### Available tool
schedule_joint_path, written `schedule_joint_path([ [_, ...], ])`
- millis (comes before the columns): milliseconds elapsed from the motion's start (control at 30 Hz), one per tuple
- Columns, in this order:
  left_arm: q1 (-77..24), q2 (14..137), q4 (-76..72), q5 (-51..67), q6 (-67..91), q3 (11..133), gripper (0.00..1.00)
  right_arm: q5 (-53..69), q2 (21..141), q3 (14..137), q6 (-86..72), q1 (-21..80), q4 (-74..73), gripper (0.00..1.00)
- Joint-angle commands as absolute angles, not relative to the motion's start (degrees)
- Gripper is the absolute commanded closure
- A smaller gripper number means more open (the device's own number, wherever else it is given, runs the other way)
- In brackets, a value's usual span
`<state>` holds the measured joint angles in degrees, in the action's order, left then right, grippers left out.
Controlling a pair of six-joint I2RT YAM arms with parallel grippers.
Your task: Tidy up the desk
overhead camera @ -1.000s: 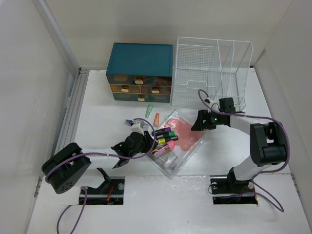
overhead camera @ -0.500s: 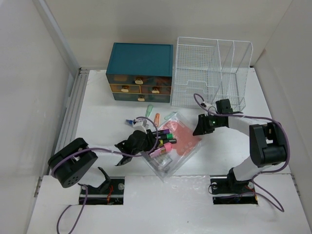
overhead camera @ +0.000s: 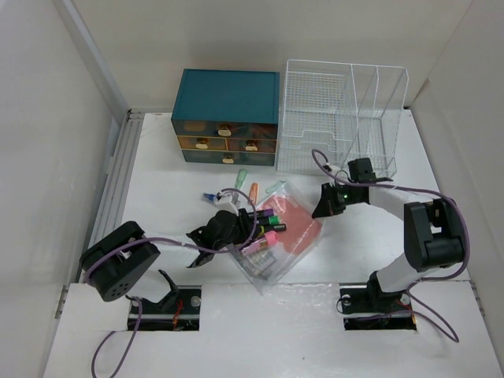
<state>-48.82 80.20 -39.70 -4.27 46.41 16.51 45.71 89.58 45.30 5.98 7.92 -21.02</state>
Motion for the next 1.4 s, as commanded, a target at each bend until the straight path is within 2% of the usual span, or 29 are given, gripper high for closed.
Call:
schedule_joint_path([
  [0,-49.66,80.52,-33.31,-2.9,45.62,15.82,0.59,49.4,86.75,50.0,7.73,9.76,-23.72,1.0],
  [67,-49.66,78.58,-32.61,-3.95,45.62,15.82,0.49,48.26,85.0,51.76,8.44,9.76,-24.52,1.0],
  [167,-49.66,75.68,-29.37,-4.75,44.39,16.35,0.4,45.1,81.14,52.29,8.44,9.76,-24.52,1.0],
  [600,-49.66,66.01,-20.92,-8.96,42.19,19.25,0.37,32.79,69.0,56.94,10.28,9.23,-26.27,1.0],
  [1367,-47.2,63.9,-17.31,-10.11,36.47,24.52,0.3,20.05,59.94,68.46,13.97,8.61,-30.14,1.0],
])
